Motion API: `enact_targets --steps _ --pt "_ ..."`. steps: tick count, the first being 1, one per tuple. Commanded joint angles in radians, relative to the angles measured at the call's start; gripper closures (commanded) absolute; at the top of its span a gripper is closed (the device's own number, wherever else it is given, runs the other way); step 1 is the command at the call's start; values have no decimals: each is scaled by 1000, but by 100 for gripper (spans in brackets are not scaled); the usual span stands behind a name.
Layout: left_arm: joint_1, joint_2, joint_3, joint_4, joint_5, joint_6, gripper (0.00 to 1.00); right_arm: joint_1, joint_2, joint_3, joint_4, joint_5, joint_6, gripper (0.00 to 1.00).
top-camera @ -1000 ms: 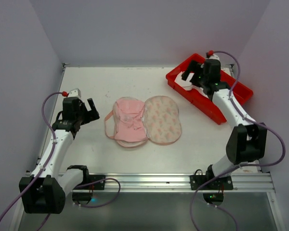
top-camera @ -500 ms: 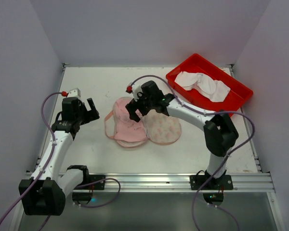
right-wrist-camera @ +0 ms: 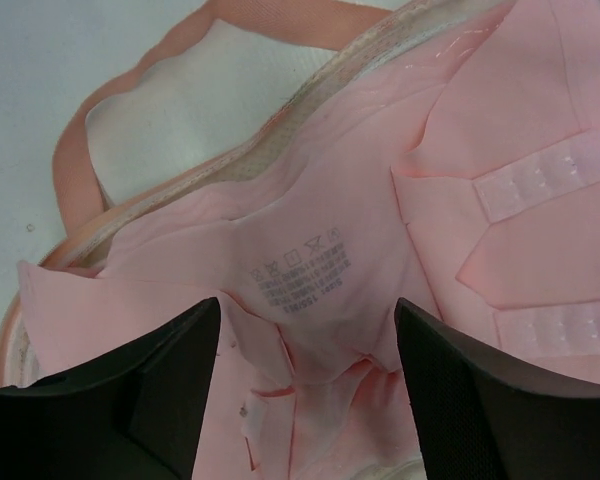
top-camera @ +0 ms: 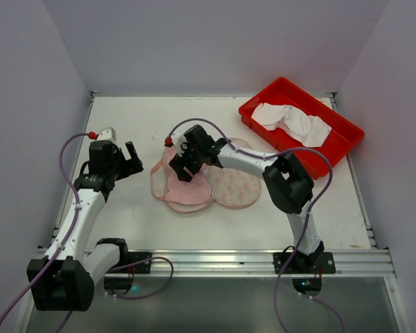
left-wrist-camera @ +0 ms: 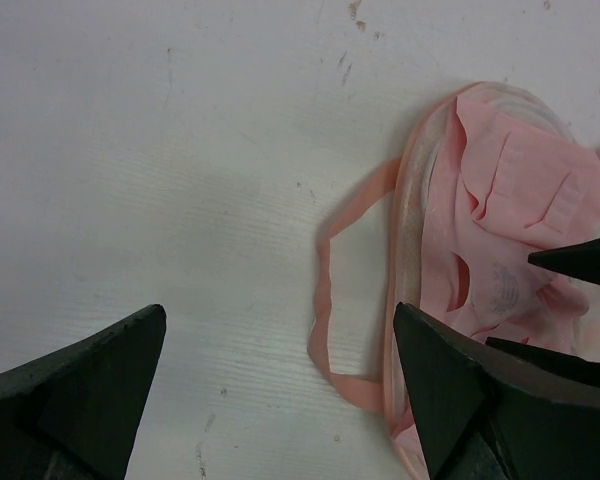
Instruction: Unzip the laundry bag and remove the bra
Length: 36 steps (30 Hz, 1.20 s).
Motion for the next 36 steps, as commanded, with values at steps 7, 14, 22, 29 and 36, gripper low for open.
enact_targets --steps 7,14,22,29,36 --pt "7 1 -1 38 14 24 1 11 0 -41 51 -23 13 67" --pt "7 -1 -3 37 14 24 1 11 -40 -47 59 -25 27 100" --pt "7 -2 -1 38 14 24 1 11 -239 -105 77 -37 93 100" --pt "7 -1 -1 37 14 24 1 10 -382 -102 67 -31 158 100" --pt "7 1 -3 35 11 24 1 -70 -544 -74 56 156 299 100"
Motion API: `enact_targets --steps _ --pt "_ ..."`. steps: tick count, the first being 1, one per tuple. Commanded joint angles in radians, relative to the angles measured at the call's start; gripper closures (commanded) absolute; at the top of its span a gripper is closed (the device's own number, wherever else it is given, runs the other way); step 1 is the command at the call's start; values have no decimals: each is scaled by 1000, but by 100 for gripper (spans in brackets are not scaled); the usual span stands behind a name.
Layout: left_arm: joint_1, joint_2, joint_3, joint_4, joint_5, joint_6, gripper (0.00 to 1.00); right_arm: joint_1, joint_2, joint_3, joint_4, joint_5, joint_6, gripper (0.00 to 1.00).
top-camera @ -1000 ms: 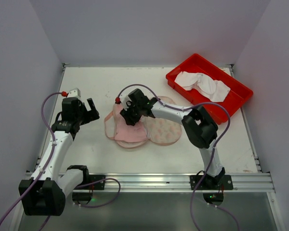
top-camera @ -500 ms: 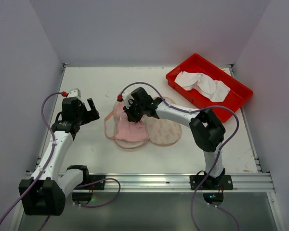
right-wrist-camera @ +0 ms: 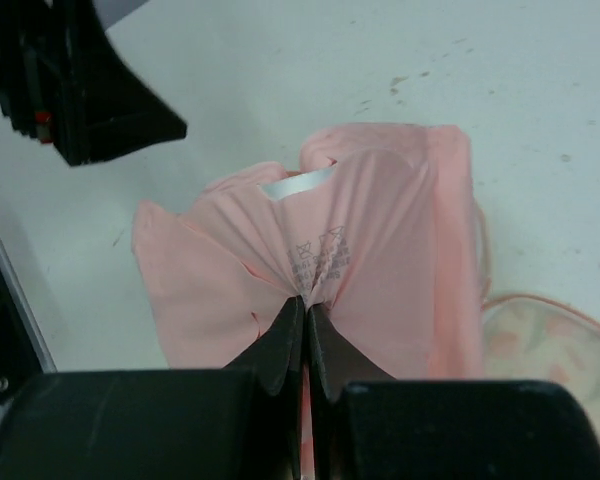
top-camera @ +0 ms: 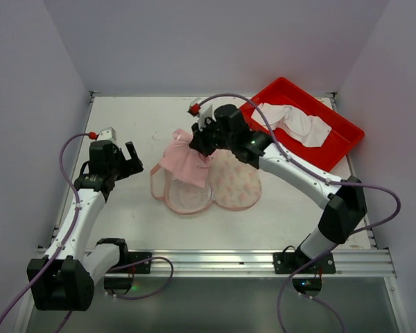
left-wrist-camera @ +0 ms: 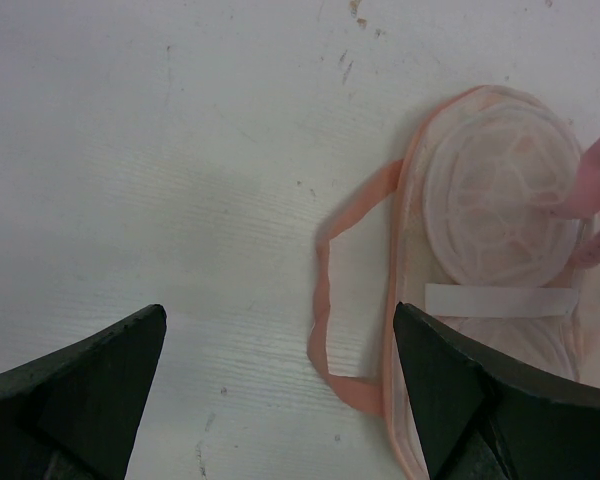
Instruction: Unzip the laundry bag and remove the bra
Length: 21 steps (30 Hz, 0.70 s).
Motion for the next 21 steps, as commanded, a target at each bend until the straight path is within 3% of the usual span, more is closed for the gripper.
enact_targets --steps 1,5,12,21 --pt "7 -2 -1 35 10 24 1 -98 -118 63 3 156 119 100" --pt "7 1 0 37 12 24 1 -266 -189 88 -73 255 269 100" --pt "7 3 1 35 12 24 1 -574 -289 29 -78 361 378 100" --pt "7 12 0 37 13 26 1 -794 -304 26 -78 399 447 100"
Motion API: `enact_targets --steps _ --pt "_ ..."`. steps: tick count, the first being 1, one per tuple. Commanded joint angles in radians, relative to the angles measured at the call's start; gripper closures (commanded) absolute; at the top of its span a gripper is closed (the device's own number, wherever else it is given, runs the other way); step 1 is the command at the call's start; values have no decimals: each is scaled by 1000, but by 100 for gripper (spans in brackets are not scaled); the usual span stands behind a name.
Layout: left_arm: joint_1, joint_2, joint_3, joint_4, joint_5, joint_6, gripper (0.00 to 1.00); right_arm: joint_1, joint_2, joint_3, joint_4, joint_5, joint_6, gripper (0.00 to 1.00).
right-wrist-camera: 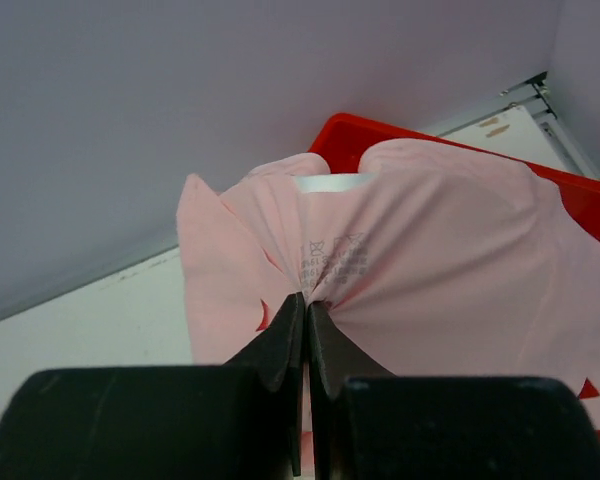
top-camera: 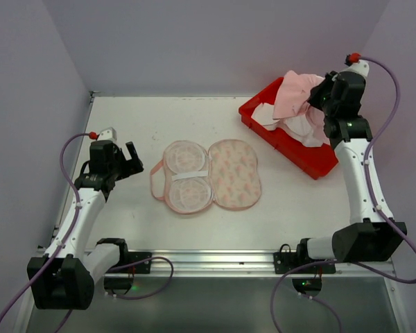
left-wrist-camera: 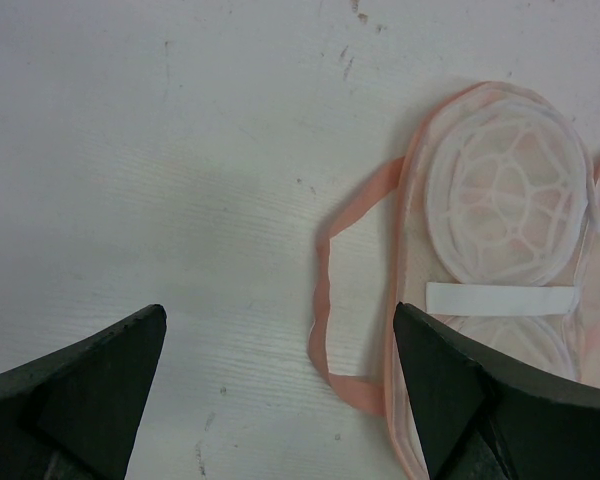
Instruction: Unzip the laundry bag and remove the bra
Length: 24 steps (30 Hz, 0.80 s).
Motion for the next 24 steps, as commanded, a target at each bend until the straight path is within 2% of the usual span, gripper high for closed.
enact_targets --steps 1,6,12,18,22,24 --pt "7 5 -1 37 10 26 1 -63 -11 -10 -2 37 53 100" --pt "7 8 1 37 10 26 1 -121 105 -21 22 0 92 100" --pt "7 12 -2 35 9 27 1 -137 243 -39 86 7 158 100" --pt "7 19 0 35 10 27 1 -133 391 11 131 -38 245 100" --pt "7 22 -1 35 10 27 1 -120 483 103 117 -108 293 100" --pt "7 25 1 35 10 27 1 -98 515 131 84 -113 287 76"
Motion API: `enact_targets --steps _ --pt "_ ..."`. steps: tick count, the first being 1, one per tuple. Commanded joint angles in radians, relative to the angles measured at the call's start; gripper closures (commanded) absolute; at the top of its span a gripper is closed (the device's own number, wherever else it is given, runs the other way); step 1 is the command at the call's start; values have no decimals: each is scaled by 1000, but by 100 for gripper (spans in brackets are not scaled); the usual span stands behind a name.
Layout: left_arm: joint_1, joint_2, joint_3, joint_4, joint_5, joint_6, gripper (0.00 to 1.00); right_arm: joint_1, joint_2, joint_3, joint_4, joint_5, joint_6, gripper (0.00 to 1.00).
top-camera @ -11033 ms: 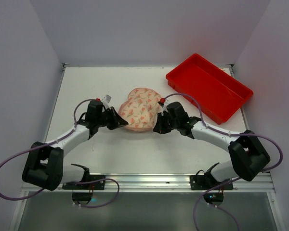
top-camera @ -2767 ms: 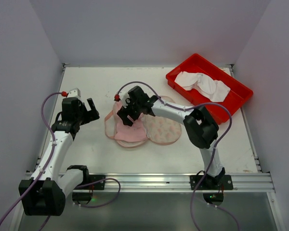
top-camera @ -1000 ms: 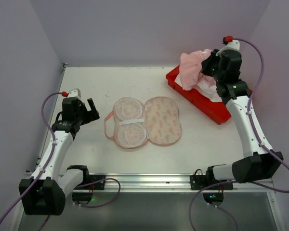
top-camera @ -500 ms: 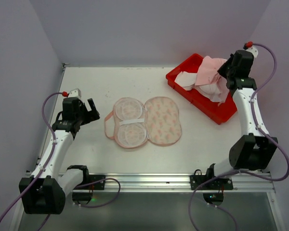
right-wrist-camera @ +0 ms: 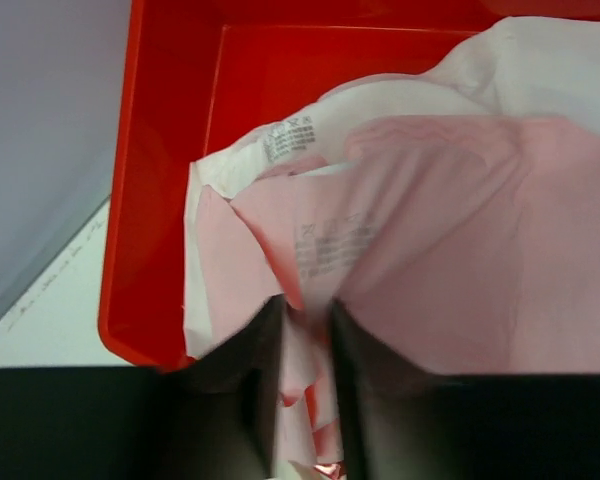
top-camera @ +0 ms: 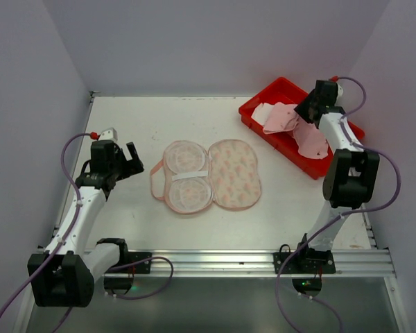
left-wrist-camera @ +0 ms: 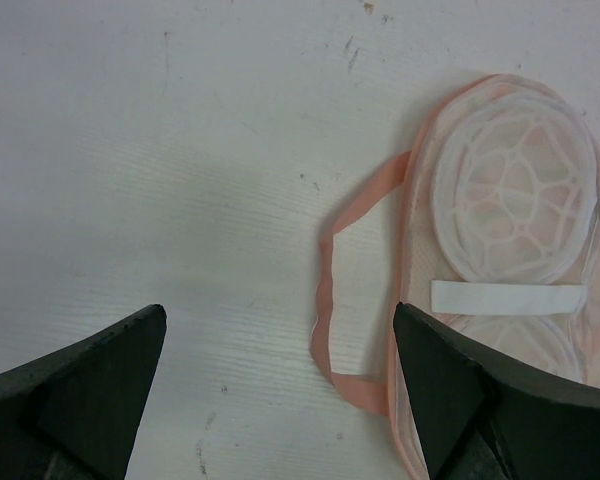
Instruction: Unzip the laundry bag and remove the bra
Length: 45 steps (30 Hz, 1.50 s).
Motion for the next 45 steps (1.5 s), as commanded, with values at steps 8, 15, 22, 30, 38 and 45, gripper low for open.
enact_targets --steps 8,15,22,30,38,45 --pt "7 18 1 37 46 27 1 63 -207 -111 88 -149 -89 10" --pt "7 26 1 38 72 28 1 225 -384 -357 56 -212 -148 10" --pt "7 18 -1 41 83 28 0 273 -357 -431 159 -281 -155 13" --pt "7 6 -5 38 74 30 1 257 -133 -160 225 -275 -151 12" --pt "7 8 -5 35 48 30 1 190 195 141 83 -343 -74 10" --pt "7 26 -2 32 42 31 1 127 406 392 -112 -358 -14 5"
